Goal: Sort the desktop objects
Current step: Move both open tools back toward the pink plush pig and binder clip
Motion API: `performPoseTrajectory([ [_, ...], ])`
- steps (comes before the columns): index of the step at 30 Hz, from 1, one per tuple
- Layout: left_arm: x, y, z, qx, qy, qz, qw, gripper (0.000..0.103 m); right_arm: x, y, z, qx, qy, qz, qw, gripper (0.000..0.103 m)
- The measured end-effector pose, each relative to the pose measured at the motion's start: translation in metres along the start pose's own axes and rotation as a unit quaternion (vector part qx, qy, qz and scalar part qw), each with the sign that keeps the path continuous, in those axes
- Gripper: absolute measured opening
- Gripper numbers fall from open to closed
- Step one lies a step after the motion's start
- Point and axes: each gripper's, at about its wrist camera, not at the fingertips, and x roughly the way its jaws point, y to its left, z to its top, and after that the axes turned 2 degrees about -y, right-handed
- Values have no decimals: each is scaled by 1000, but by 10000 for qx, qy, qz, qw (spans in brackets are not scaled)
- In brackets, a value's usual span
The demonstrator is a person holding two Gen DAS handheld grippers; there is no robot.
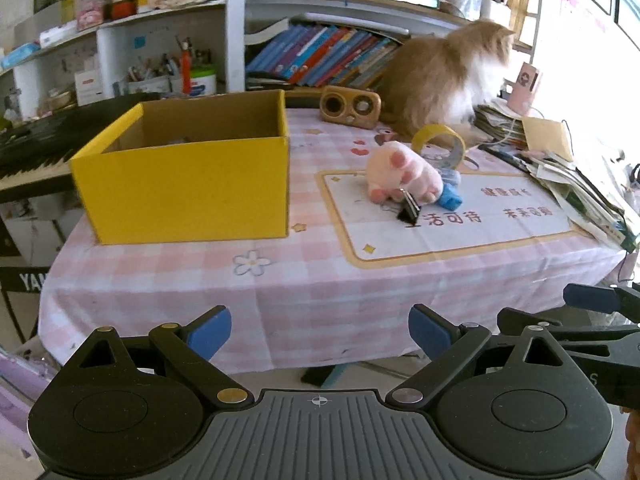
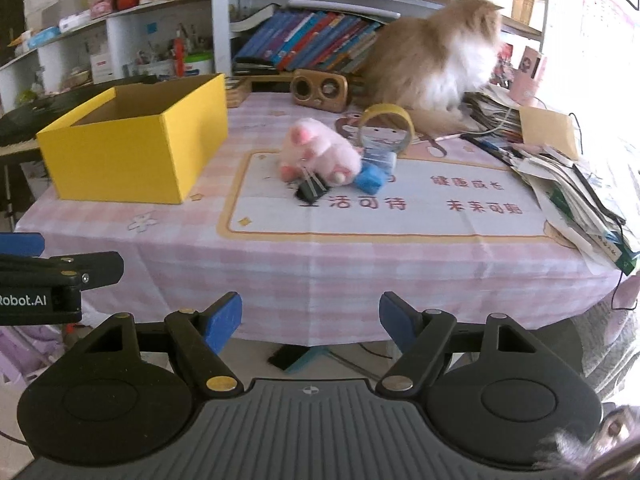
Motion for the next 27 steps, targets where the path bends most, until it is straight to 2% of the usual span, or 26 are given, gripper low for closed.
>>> performPoseTrajectory([
  [15, 40, -37, 26, 261, 71, -337, 9991, 97, 24, -44, 14, 233, 115, -289, 9992, 75],
  [27, 78, -67, 54, 306, 105, -410, 9986, 97, 54, -81, 36, 328, 182, -349, 9987, 75],
])
